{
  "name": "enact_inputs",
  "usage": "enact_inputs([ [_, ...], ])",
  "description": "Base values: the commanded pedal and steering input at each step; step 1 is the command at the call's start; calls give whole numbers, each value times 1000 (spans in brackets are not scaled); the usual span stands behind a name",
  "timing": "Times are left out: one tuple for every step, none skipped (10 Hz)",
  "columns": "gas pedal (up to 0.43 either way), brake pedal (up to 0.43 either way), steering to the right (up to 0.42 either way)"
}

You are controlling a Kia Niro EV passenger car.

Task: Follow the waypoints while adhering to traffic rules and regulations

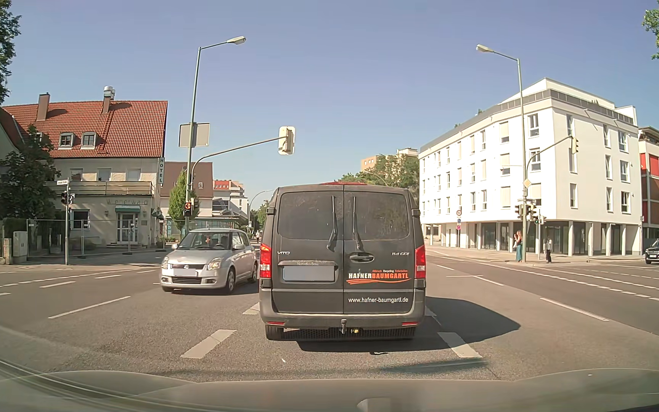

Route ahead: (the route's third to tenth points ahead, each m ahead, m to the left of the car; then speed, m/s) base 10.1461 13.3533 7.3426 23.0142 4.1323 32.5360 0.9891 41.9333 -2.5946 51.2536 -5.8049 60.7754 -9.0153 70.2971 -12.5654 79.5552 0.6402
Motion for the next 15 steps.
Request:
enact_inputs([
  [0, 0, 28],
  [0, 0, 28],
  [0, 0, 28],
  [0, 0, 28],
  [0, 0, 28],
  [0, 0, 27],
  [0, 0, 26],
  [0, 0, 23],
  [8, 0, 20],
  [67, 0, 15],
  [67, 0, 10],
  [67, 0, 3],
  [67, 0, -6],
  [67, 0, -12],
  [67, 0, -21],
])
